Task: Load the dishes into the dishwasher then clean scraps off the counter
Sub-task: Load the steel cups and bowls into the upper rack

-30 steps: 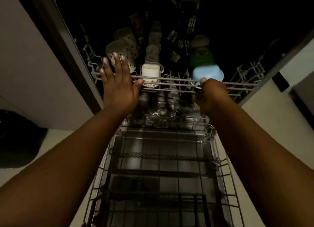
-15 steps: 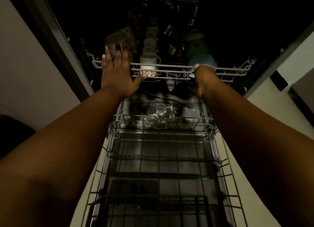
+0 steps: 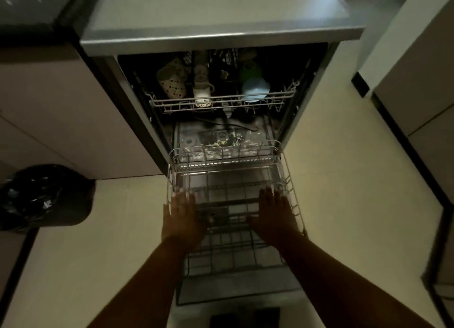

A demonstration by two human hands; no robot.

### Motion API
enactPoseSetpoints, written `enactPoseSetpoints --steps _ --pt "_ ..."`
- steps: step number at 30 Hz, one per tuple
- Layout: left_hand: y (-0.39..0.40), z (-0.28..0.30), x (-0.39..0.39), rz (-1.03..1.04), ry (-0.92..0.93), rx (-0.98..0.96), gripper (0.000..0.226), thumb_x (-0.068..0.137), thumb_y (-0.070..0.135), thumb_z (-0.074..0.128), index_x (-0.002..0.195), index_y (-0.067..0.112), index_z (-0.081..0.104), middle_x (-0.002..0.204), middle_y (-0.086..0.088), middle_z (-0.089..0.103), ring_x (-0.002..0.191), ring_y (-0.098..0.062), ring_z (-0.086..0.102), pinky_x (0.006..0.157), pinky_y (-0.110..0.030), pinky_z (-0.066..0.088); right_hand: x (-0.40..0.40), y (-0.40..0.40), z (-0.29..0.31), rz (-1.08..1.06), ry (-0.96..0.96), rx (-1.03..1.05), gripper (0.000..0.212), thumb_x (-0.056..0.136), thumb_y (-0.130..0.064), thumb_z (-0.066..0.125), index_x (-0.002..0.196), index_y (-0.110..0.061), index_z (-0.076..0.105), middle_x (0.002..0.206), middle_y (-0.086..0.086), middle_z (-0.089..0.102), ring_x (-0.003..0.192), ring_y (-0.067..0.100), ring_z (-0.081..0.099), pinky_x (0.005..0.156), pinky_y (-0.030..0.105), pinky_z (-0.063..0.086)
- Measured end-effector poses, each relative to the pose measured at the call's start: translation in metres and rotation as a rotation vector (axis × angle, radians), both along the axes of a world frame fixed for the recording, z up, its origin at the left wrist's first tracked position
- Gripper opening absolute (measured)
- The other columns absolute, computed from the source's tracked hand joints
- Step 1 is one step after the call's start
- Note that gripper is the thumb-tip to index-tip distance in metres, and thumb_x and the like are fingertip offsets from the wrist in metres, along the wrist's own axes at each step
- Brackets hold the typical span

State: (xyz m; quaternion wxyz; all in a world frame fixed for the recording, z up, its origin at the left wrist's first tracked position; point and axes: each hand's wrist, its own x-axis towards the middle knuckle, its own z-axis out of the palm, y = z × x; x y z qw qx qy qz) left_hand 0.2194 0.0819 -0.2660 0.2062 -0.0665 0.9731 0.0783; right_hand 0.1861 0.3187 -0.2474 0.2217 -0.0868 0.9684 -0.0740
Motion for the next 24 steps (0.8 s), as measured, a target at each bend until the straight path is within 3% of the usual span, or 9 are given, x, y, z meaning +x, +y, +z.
enactPoseSetpoints --steps 4,8,14,19,24 --pt "0.023 0.025 0.079 0.002 0.048 0.063 0.094 0.081 0.07 0.043 0.152 0.026 0.0 0.16 -0.008 -0.001 0.146 -0.03 -0.002 0.116 -0.043 -0.005 0.079 -0.003 0.028 -0.032 0.028 -0.075 0.092 0.091 -0.065 0.033 0.151 -0.011 -0.01 0.159 0.014 -0.011 0.146 0.03 -0.01 0.116 0.039 -0.006" --pt "0.027 0.057 0.138 -0.062 0.066 -0.046 0.1 0.072 0.078 0.006 0.15 0.019 -0.015 0.158 -0.01 -0.018 0.145 -0.028 -0.018 0.106 -0.034 -0.029 0.142 -0.004 0.046 -0.029 0.069 -0.079 0.096 0.089 -0.067 0.036 0.151 -0.012 -0.012 0.159 0.012 -0.013 0.146 0.029 -0.011 0.116 0.039 -0.007" --pt "0.037 0.101 0.237 0.025 0.04 -0.07 0.091 0.086 0.074 0.014 0.15 0.015 -0.016 0.157 -0.011 -0.019 0.145 -0.03 -0.016 0.114 -0.044 -0.012 0.236 0.001 0.092 0.059 0.158 -0.065 0.099 0.084 -0.076 0.026 0.152 -0.01 -0.001 0.16 0.014 -0.003 0.147 0.031 -0.003 0.118 0.043 0.001" --pt "0.042 0.159 0.317 0.012 0.099 -0.068 0.092 0.086 0.074 0.014 0.15 0.014 -0.015 0.157 -0.012 -0.018 0.145 -0.03 -0.016 0.116 -0.044 -0.01 0.31 0.008 0.155 0.102 0.158 -0.006 0.096 0.088 -0.073 0.026 0.151 -0.01 -0.011 0.159 0.011 -0.014 0.146 0.029 -0.013 0.118 0.044 -0.005" --pt "0.017 0.229 0.356 -0.043 0.259 -0.088 0.126 0.048 0.087 -0.026 0.149 0.014 -0.016 0.157 -0.013 -0.018 0.145 -0.03 -0.018 0.113 -0.042 -0.016 0.349 -0.016 0.227 0.143 0.233 0.0 0.094 0.09 -0.07 0.025 0.15 -0.008 -0.015 0.158 0.012 -0.018 0.146 0.029 -0.015 0.117 0.042 -0.006"
